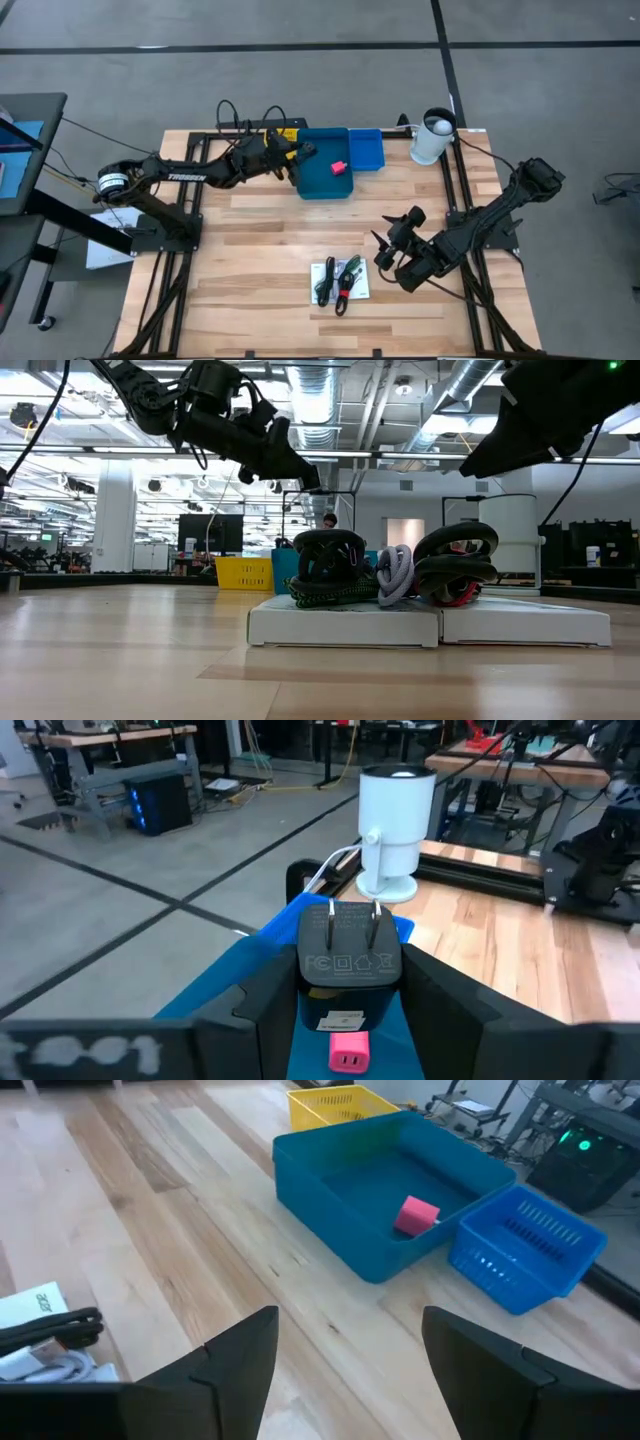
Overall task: Pick and place items into bin
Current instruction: Put the black charger adapter into the dark blue bin, then put the right black charger cable into the blue basket
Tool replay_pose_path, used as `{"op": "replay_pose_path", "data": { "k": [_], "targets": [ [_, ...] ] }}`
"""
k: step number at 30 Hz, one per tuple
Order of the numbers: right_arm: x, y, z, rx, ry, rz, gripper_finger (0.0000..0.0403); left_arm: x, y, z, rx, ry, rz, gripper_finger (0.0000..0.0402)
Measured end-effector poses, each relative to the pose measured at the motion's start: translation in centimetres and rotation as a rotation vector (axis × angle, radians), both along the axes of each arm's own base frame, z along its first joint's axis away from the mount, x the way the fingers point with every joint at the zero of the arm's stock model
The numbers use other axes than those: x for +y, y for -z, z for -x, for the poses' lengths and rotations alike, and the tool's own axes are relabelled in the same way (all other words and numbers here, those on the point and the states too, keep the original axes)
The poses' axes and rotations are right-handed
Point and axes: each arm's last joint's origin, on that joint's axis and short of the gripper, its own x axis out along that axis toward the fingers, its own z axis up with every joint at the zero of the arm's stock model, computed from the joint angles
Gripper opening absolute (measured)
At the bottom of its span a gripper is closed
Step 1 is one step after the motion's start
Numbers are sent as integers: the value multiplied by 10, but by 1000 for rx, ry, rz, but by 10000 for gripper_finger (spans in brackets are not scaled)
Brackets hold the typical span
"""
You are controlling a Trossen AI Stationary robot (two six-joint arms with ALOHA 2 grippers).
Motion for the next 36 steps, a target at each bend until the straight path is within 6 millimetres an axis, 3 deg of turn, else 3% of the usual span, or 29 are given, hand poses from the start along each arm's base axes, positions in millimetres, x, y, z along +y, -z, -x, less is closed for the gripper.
{"op": "replay_pose_path", "data": {
  "k": [14, 27, 31, 36],
  "targets": [
    [1, 2, -1, -29, 0, -22, 244, 0, 0, 0, 10, -5, -11, 195],
    [1, 2, -2, -40, -1, -32, 244, -1, 5, 1, 53, -9, 16, 197],
    [2, 2, -3, -45, -5, -35, 244, 1, 9, 2, 94, -84, 20, 197],
    [1, 1, -4, -47, 1, -38, 244, -1, 21, 6, 175, -115, 145, 197]
  ]
}}
